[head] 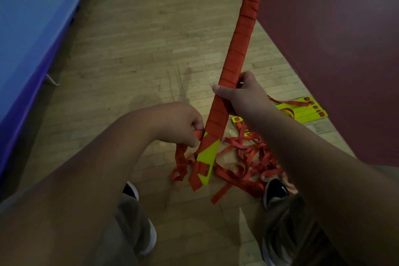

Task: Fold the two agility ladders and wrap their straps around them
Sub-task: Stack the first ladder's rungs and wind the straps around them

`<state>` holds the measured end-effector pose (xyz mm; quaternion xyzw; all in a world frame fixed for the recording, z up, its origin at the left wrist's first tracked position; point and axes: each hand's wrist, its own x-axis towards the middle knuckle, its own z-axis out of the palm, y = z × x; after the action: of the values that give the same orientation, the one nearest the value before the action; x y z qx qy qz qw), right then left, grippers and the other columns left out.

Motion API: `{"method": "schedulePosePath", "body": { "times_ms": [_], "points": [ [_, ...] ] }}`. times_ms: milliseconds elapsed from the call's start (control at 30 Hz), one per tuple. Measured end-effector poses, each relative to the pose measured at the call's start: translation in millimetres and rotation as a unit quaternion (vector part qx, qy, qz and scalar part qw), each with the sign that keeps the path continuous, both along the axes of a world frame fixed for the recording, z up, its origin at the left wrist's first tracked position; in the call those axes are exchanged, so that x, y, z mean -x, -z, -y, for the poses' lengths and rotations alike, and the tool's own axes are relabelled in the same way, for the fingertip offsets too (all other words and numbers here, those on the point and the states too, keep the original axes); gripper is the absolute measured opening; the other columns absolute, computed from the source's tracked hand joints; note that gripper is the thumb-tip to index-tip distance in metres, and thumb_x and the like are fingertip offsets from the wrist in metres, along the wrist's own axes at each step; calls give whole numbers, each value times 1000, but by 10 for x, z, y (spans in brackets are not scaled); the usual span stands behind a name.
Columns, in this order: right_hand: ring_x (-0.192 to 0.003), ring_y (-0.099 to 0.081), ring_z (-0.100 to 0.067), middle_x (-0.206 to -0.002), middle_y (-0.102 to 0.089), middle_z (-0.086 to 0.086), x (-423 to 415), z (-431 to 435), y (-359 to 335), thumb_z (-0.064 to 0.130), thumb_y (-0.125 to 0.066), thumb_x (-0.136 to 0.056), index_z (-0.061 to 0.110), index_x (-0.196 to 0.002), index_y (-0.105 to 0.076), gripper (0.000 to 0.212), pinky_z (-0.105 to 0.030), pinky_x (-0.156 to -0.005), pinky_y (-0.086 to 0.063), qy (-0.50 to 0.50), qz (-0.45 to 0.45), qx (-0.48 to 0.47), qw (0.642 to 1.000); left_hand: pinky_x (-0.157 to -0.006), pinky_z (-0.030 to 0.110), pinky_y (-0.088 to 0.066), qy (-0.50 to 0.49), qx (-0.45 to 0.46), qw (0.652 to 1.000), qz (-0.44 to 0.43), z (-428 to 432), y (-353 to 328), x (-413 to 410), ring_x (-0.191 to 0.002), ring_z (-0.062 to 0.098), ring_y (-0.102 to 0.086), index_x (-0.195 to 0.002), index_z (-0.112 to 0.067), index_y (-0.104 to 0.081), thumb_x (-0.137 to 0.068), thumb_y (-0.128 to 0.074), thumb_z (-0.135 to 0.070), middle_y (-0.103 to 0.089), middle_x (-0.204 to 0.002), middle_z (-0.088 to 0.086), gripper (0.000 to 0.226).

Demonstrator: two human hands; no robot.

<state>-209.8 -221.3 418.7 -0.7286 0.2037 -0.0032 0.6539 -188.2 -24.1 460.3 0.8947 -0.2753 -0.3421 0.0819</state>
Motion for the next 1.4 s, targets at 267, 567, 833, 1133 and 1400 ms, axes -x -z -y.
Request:
{"method": "schedulePosePath", "body": {
  "times_ms": [267,567,833,1133,1400],
  "points": [
    [-98,-79,-24,-110,-76,-3,-36,20,87,36,-92,-90,24,-116,-55,47,-54,-85,-69,19,13,35,999,-69,38,-50,-34,-17,999,15,98,106,96,-74,20,-66,-95,-10,-73,-69,-82,-82,-66,-77,4,77],
    [-96,-82,-31,-112,-81,-16,-98,60,108,19,-89,-77,12,-119,-55,55,-61,-84,-68,3,-22,-43,999,-66,35,-49,-64,12,998,-12,232,213,197,-75,24,-69,-90,-6,-77,-78,-89,-63,-67,-77,6,60],
    [-64,-52,-13,-103,-83,-7,-61,136,-89,25,-80,-94,2,-120,-73,35,-33,-62,-50,-1,-5,-184,983,-104,48,-60,-84,115,983,-116,43,0,90,-100,12,-78,-103,-30,-83,-81,-90,-55,-83,-99,-9,34],
    [-53,-36,-11,-107,-78,-12,2,177,-247,23,-65,-103,13,-123,-57,24,-27,-54,-34,-146,-17,-200,969,-111,43,-57,-60,167,964,-200,39,8,122,-113,13,-78,-122,-23,-79,-92,-86,-30,-83,-117,-7,32],
    [-51,-57,-10,-75,-67,0,-3,162,-149,17,-80,-98,20,-129,-59,38,-31,-52,-48,-90,17,-172,981,-86,42,-66,-57,122,984,-118,18,118,17,-92,26,-80,-96,-27,-84,-86,-91,-41,-82,-87,-3,19]
  ]
}}
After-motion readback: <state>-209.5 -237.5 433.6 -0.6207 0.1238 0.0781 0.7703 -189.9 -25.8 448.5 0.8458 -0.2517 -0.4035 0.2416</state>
